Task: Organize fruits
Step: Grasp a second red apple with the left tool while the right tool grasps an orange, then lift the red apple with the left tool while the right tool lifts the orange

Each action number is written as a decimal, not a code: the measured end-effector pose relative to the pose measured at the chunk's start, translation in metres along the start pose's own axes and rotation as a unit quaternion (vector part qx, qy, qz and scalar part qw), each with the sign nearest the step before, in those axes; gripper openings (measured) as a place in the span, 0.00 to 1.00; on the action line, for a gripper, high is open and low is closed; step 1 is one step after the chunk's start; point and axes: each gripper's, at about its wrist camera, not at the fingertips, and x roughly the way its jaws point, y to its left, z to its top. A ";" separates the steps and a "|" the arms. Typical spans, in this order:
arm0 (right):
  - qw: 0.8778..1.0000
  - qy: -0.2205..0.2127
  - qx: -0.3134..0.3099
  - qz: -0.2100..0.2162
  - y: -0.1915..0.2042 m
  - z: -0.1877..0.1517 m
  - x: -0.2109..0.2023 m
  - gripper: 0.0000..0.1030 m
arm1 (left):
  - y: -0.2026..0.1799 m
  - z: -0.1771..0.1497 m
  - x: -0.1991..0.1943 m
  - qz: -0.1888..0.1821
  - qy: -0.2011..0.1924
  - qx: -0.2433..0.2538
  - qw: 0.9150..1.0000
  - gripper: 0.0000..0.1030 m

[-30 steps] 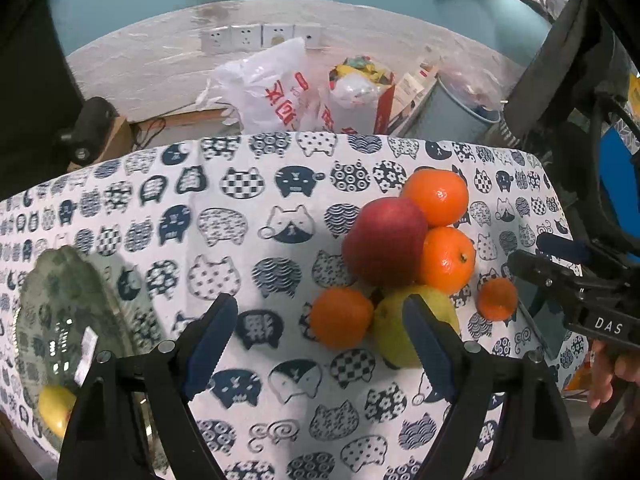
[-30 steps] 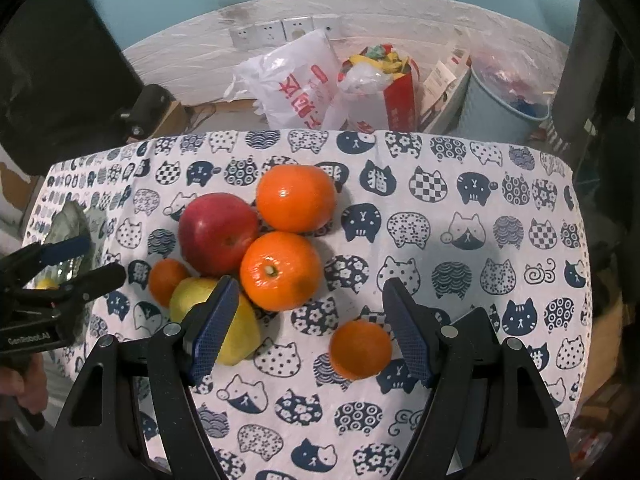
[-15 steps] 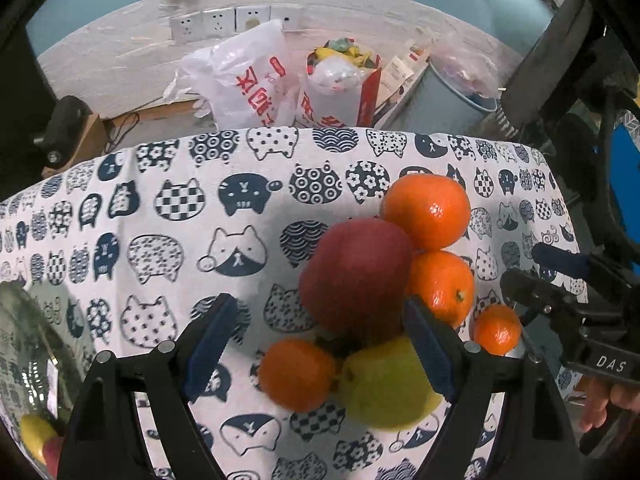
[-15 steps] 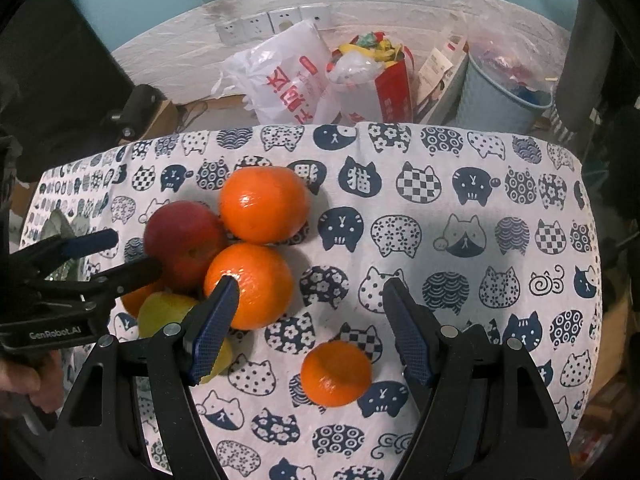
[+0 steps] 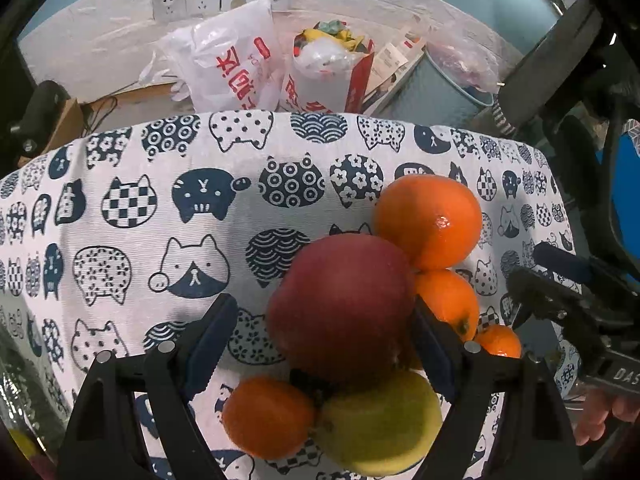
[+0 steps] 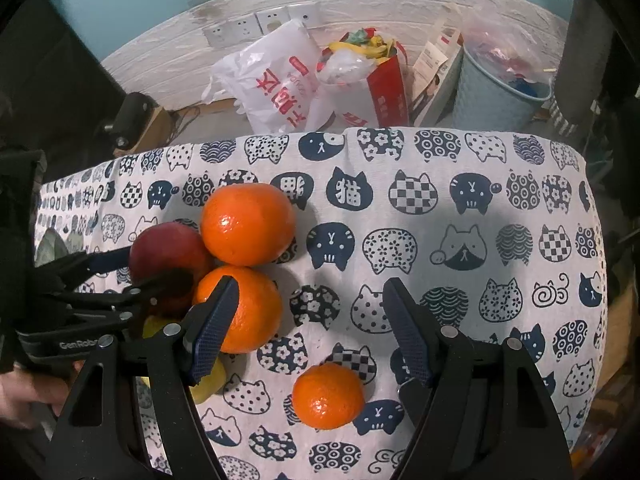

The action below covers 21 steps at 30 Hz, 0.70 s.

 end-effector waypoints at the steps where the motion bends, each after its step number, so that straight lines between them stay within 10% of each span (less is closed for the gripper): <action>1: 1.000 0.000 0.000 -0.001 0.000 0.001 0.000 0.73 | 0.000 0.000 0.002 -0.002 0.000 0.001 1.000 0.83; 6: 1.000 0.000 -0.001 -0.001 0.002 0.003 0.001 0.73 | -0.001 0.002 0.002 -0.026 -0.003 0.011 1.000 0.67; 21: 1.000 0.014 -0.002 0.025 0.018 0.015 0.022 0.73 | 0.002 0.000 -0.019 0.005 -0.042 0.042 0.998 0.65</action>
